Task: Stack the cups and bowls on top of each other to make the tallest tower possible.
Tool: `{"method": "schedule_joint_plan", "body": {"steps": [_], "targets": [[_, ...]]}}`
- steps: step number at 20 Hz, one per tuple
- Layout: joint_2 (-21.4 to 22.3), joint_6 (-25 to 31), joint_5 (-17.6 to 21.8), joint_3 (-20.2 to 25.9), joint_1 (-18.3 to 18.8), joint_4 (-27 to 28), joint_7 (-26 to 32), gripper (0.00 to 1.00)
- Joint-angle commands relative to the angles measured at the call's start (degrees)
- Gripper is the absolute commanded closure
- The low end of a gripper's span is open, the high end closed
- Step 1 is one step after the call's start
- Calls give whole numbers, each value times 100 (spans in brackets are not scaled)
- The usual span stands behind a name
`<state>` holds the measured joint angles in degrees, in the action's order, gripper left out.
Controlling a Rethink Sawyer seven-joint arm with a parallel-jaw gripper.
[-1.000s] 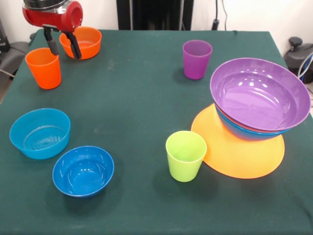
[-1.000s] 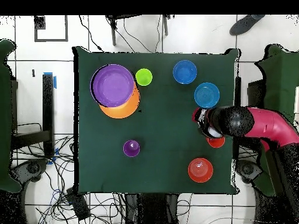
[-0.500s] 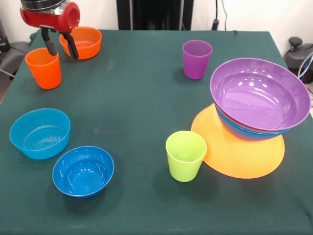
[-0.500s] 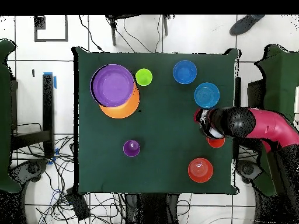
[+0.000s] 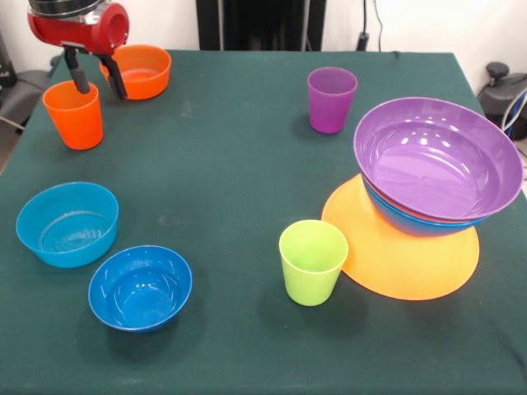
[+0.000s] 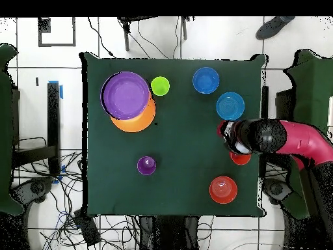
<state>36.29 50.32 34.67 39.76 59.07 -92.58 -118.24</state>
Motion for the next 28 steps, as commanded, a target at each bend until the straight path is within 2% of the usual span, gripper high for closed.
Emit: {"method": "schedule_joint_plan", "body": {"steps": [1,8,20,28], "targets": [[-152,157,456,35,63,135,1789,0],[-469,-144,722,-49,146,179,1752,0],[-517,-247,890,21,207,69,1495,0],[-389,-112,776,87,243,-2,1515,0]]}}
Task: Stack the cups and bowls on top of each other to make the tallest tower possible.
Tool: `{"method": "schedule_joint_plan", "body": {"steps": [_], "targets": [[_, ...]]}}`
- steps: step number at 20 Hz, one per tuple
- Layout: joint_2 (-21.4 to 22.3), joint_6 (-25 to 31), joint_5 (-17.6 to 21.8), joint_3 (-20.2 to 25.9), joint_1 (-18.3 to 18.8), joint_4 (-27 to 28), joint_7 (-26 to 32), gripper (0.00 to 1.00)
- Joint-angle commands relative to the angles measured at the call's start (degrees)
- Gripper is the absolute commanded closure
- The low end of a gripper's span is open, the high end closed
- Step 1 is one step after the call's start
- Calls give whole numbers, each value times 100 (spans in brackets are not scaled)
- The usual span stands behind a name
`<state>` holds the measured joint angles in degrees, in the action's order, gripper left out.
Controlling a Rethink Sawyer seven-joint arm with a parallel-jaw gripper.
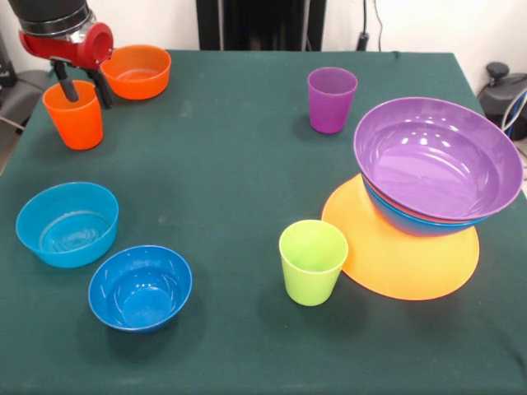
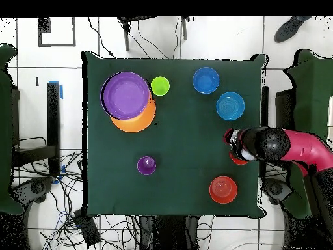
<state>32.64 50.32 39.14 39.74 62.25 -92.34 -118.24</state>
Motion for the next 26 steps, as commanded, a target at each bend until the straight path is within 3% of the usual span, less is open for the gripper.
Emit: {"method": "schedule_joint_plan", "body": {"steps": [1,26], "targets": [[-29,-100,328,90,-79,-24,1522,0],[-478,-639,566,-78,-15,-139,1304,0]]}}
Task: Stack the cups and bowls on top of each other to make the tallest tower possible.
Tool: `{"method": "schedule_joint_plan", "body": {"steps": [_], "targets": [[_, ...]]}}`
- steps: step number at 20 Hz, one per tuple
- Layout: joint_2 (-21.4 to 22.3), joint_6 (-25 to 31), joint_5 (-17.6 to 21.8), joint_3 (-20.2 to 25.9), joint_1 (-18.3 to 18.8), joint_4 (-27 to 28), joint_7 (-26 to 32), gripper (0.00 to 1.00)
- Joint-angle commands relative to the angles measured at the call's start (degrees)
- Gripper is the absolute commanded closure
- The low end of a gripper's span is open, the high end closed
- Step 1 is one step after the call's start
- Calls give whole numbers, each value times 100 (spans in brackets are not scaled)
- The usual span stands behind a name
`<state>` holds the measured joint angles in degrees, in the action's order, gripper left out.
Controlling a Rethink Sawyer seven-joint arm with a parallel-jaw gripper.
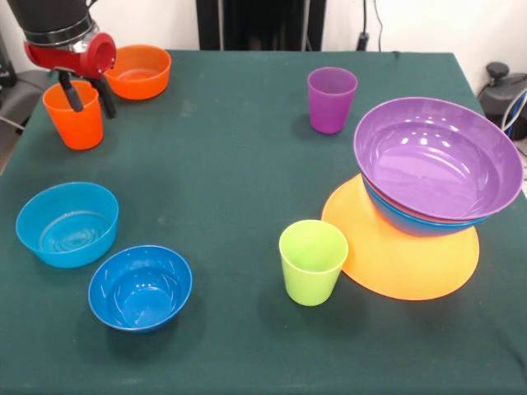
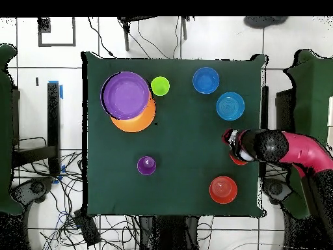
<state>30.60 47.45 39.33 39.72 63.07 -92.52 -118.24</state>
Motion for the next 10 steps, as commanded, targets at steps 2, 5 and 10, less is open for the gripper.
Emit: {"method": "schedule_joint_plan", "body": {"steps": [2,5,10], "targets": [[-389,-381,588,-111,-93,-49,1350,0],[-542,-430,661,-160,-93,47,1408,0],[-584,-450,711,-204,-119,106,1411,0]]}}
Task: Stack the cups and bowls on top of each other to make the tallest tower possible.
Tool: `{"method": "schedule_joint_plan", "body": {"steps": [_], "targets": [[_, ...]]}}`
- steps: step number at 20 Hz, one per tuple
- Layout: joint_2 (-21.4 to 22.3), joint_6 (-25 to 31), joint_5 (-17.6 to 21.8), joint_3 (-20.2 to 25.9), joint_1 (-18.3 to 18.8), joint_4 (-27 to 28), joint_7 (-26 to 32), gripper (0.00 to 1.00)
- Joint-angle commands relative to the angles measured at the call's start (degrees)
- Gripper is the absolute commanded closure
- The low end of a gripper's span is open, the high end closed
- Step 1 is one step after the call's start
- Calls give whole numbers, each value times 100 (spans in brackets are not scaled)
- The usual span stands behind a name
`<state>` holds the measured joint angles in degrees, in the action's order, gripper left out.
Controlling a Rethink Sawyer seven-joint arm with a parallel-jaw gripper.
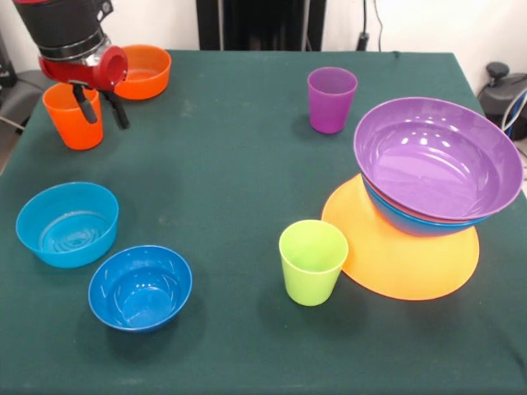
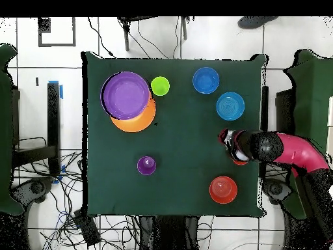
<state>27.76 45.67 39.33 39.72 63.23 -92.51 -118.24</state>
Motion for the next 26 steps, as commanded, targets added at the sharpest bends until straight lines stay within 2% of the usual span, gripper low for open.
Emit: {"method": "schedule_joint_plan", "body": {"steps": [1,14,26], "targets": [[-287,-269,709,-205,-135,96,1408,0],[309,-7,439,-63,54,-335,1474,0],[165,306,541,-170,537,-213,1984,0]]}}
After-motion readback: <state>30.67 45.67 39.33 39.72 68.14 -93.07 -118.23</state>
